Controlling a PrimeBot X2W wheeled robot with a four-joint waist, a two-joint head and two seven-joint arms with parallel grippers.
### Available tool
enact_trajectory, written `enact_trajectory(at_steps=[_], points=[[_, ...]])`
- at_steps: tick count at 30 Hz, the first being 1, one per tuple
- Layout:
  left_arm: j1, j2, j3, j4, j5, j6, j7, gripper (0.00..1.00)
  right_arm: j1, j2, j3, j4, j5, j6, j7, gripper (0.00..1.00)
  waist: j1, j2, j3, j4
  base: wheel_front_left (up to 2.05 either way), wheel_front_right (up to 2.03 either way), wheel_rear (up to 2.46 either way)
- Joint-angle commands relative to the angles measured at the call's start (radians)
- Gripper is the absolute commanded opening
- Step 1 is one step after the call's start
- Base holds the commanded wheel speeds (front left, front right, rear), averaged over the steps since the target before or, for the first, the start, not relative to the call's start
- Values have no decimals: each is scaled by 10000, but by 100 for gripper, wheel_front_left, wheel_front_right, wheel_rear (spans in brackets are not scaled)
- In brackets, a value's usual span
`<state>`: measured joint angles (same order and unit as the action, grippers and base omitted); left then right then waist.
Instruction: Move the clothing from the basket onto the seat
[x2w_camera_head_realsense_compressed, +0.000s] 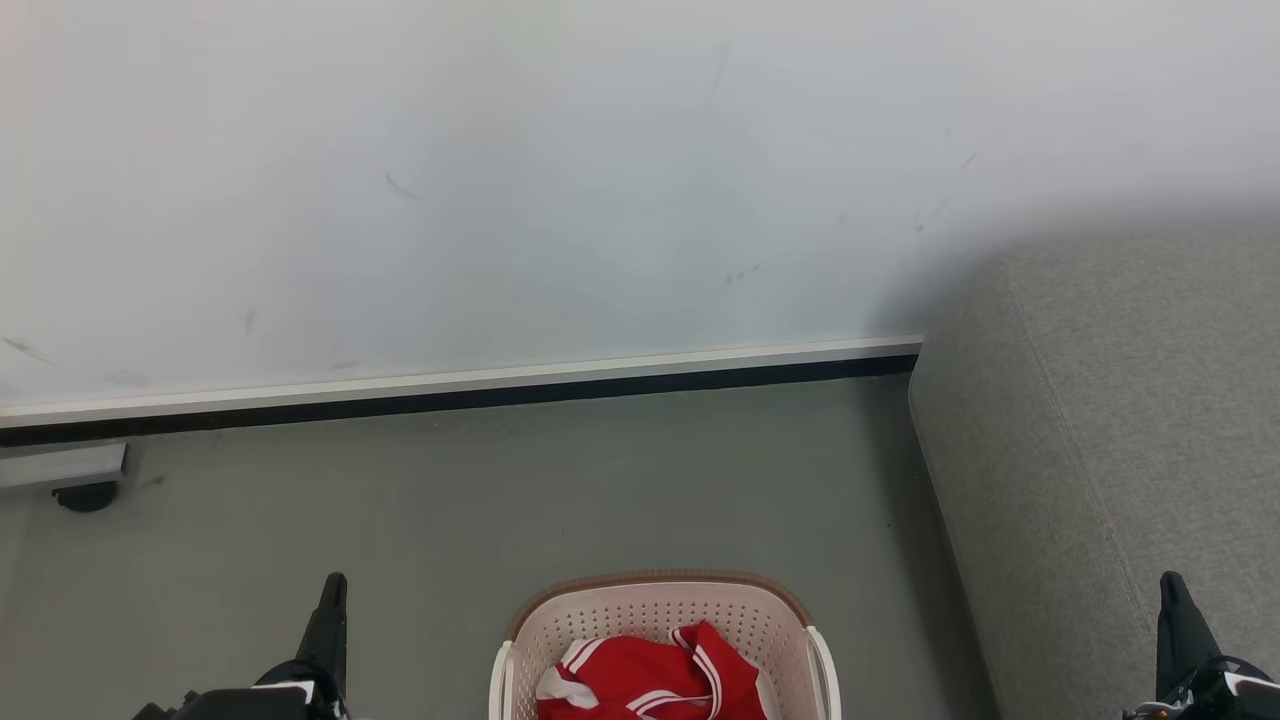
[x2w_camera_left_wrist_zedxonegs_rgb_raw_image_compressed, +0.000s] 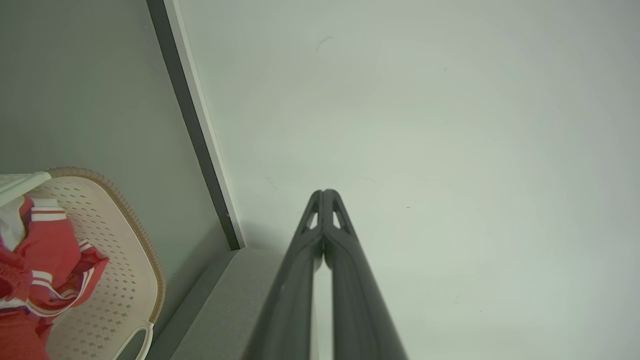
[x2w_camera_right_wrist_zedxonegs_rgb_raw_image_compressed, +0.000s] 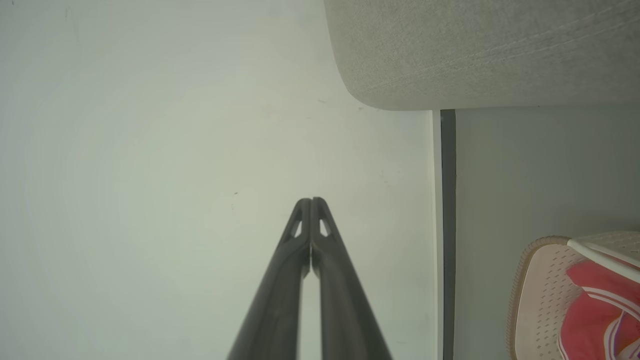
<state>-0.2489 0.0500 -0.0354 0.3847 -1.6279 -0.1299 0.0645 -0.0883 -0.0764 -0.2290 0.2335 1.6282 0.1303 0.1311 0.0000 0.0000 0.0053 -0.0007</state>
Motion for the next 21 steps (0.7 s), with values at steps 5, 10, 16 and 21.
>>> enact_trajectory(at_steps=[5, 10, 16, 21], points=[[-79, 2, 16, 18, -84, -14, -5, 0, -6, 30, -28, 0, -41, 8, 21, 0, 0, 0, 0, 0, 0, 0, 0], [-78, 2, 14, 19, -85, -14, -5, 0, -10, 44, -46, 1, -64, 8, 43, 0, 0, 0, 0, 0, 0, 0, 0], [-78, 2, 16, 19, -86, -14, -6, 0, -14, 59, -68, 3, -83, 8, 64, 0, 0, 0, 0, 0, 0, 0, 0], [-78, 2, 12, 17, -86, -14, -7, 0, -16, 70, -79, 4, -74, 8, 84, 0, 0, 0, 0, 0, 0, 0, 0]])
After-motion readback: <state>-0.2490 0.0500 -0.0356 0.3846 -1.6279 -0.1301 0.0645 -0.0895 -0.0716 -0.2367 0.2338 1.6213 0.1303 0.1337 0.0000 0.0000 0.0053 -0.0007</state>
